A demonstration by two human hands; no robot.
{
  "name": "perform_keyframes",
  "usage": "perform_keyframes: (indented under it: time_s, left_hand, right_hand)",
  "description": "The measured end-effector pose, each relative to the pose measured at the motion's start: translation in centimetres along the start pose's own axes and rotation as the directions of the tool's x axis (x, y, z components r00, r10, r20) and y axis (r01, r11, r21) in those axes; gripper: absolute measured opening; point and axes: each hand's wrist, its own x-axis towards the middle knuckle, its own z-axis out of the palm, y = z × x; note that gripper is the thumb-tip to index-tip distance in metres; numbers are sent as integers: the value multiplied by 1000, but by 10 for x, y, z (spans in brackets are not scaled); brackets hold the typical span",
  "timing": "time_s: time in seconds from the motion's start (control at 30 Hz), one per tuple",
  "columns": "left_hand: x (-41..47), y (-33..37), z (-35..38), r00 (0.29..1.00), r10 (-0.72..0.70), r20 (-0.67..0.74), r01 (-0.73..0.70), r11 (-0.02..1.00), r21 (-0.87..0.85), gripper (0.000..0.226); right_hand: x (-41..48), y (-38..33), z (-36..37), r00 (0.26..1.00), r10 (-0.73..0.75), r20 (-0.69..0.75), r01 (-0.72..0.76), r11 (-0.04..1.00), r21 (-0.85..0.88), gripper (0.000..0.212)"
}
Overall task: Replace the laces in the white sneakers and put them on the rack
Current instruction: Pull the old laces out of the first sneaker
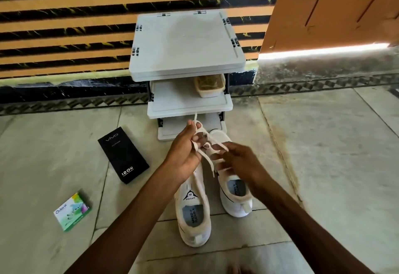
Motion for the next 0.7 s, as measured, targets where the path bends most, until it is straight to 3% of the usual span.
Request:
perform_keyframes:
  time_s: [0.1, 0.2, 0.3, 0.37, 0.43, 0.5, 0.6, 0.7]
  left_hand:
    - [3, -1, 4, 1000, 8, 17, -6, 996, -94, 31]
    - [-2, 1, 6, 1000, 16, 22, -15, 997, -69, 32]
    - [-3, 6, 1, 997, 73, 5, -73, 996, 61, 31]
    - [-3, 10, -7, 987, 160, 4, -153, 939, 309, 28]
    - [-4, 13, -15, 975, 218, 45, -198, 754, 627, 28]
    - [-6, 12, -20, 972, 213, 98, -202, 549, 811, 28]
    - [-8, 5, -22, 969, 230, 94, -157, 273, 949, 28]
    - [-7, -6, -24, 965, 239, 111, -141, 110, 984, 27]
  right_hand:
    - [-4, 1, 12, 970, 166, 176, -210, 941, 265, 23]
    - [-4, -1, 13, 929, 182, 321, -305, 870, 387, 25]
    - [-2, -2, 12, 935, 178, 305, -304, 846, 437, 23]
    - [1, 0, 9, 967, 157, 200, -228, 882, 413, 24]
    - [4, 2, 4, 991, 102, 88, -126, 935, 333, 22]
    - [6, 2, 1, 999, 34, 16, -37, 972, 231, 19]
    - [8, -1, 2, 1000, -7, -7, 8, 992, 124, 19]
    - [8, -4, 6, 998, 21, 59, -26, 997, 71, 22]
